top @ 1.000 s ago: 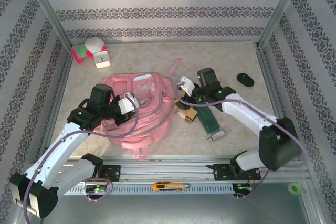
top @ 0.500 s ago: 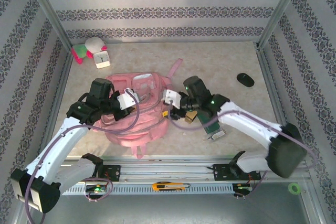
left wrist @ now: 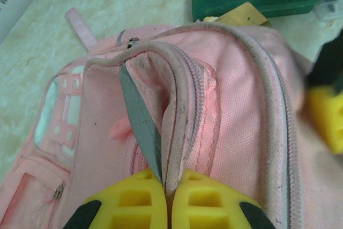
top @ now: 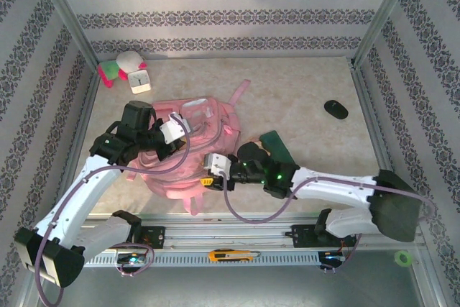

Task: Pack books, pencil case, and school supplies into a backpack

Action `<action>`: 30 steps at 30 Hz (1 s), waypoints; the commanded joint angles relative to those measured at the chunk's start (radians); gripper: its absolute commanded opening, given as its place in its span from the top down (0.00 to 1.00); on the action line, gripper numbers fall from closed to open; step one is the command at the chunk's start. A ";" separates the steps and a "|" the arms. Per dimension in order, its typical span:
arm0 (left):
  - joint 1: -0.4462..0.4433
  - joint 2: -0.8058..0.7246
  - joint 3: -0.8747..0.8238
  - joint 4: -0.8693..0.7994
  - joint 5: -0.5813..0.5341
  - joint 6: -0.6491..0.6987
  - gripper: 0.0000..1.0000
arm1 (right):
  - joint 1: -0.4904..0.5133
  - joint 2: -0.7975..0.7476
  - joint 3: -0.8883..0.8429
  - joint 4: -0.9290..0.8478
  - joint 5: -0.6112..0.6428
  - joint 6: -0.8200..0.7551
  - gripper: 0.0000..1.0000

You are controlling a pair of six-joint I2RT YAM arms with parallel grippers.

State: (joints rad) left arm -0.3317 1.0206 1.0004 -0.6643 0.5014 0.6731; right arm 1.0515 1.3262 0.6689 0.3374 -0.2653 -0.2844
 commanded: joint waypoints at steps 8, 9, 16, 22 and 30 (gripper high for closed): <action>0.012 -0.036 0.124 0.092 0.114 0.017 1.00 | 0.004 0.038 -0.088 0.160 0.068 0.087 0.48; 0.012 -0.040 0.115 0.087 0.102 0.027 1.00 | -0.002 0.013 -0.092 0.146 0.051 0.085 0.47; 0.014 -0.128 -0.009 0.109 0.097 0.093 1.00 | -0.244 -0.199 -0.046 -0.186 -0.352 0.100 0.38; 0.013 -0.203 -0.124 0.097 0.187 0.211 1.00 | -0.488 -0.128 0.088 -0.437 -0.448 -0.106 0.30; 0.013 -0.308 -0.215 0.007 0.157 0.410 1.00 | -0.593 0.190 0.394 -0.648 -0.530 -0.369 0.29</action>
State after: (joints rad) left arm -0.3252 0.7658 0.7776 -0.7036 0.5907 0.9478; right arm 0.4595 1.4517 0.9783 -0.1741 -0.7174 -0.4915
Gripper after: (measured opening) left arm 0.051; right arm 0.708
